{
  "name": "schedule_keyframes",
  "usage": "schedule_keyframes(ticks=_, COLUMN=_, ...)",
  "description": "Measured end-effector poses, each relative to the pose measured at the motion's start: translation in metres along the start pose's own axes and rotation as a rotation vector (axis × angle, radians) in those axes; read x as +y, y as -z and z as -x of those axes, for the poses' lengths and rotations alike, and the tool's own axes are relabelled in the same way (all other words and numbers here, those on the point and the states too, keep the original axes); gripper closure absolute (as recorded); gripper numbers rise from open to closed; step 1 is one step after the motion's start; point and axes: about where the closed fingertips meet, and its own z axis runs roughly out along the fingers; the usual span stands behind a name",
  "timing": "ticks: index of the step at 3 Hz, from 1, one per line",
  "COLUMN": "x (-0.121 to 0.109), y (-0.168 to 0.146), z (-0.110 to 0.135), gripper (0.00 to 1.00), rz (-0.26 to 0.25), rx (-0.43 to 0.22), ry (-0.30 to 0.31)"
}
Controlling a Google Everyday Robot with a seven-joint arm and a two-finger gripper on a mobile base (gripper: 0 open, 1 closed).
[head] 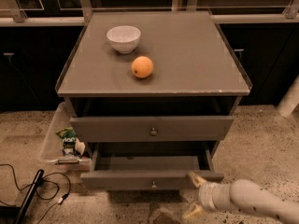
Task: Close middle drawer
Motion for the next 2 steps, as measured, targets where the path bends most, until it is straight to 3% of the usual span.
schedule_keyframes(ticks=1, x=-0.064, y=-0.003, z=0.018, gripper=0.41, rz=-0.077, rx=0.008, ry=0.08)
schedule_keyframes(ticks=2, x=-0.127, y=-0.026, z=0.013, gripper=0.64, rz=-0.125, rx=0.056, ry=0.126)
